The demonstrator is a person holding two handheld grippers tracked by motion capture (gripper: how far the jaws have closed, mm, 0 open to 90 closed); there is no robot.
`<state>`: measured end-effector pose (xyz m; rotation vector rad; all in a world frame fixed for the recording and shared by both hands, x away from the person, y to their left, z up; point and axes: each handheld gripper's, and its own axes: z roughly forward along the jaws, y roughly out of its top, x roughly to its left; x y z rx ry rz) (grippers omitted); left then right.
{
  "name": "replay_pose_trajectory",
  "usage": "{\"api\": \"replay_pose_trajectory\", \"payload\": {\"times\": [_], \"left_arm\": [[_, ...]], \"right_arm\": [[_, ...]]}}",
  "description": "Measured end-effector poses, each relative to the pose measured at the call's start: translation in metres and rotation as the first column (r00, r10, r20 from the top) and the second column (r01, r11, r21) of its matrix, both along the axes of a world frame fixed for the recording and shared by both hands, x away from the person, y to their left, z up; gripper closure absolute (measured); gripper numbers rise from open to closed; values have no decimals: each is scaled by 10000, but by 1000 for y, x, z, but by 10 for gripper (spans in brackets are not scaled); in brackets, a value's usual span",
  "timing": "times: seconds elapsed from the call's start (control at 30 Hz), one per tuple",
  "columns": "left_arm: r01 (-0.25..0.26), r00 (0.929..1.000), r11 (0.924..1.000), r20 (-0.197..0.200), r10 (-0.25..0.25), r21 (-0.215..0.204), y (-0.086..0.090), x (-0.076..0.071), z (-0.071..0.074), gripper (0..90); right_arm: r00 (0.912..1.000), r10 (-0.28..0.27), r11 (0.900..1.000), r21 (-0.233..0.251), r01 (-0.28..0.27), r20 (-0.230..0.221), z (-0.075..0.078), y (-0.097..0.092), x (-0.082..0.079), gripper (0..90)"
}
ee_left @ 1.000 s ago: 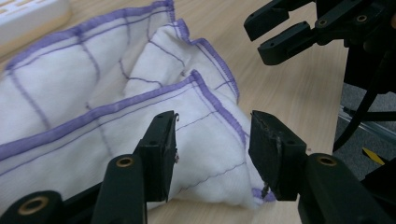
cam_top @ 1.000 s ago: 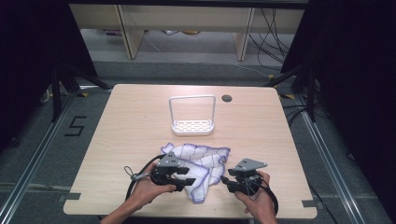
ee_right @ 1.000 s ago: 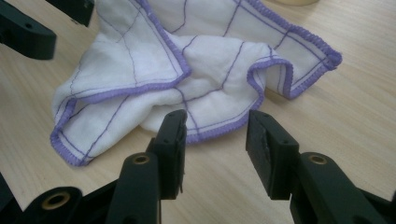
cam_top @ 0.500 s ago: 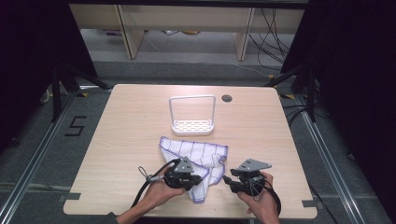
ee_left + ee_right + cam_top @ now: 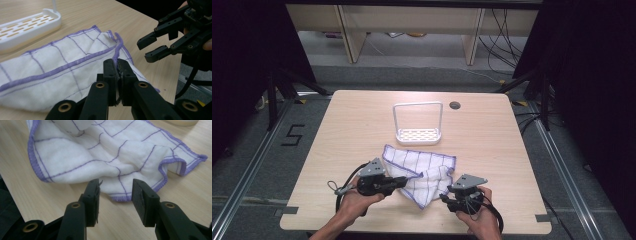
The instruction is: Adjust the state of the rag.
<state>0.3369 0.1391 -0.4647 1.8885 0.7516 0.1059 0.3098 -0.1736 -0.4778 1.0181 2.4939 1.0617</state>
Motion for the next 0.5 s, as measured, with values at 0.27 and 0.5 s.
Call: {"api": "replay_pose_trajectory", "payload": {"times": [0.27,0.5], "left_arm": [[-453,9981,9974,-434,429,-552,17,9,-1,856],[-738,9960,9949,-553,701,-680,18,22,-1,856]], "right_arm": [[9999,109,9995,-302,-111,-71,-9,11,-1,586],[9969,748,9970,-204,-753,-225,-16,30,-3,582]]}}
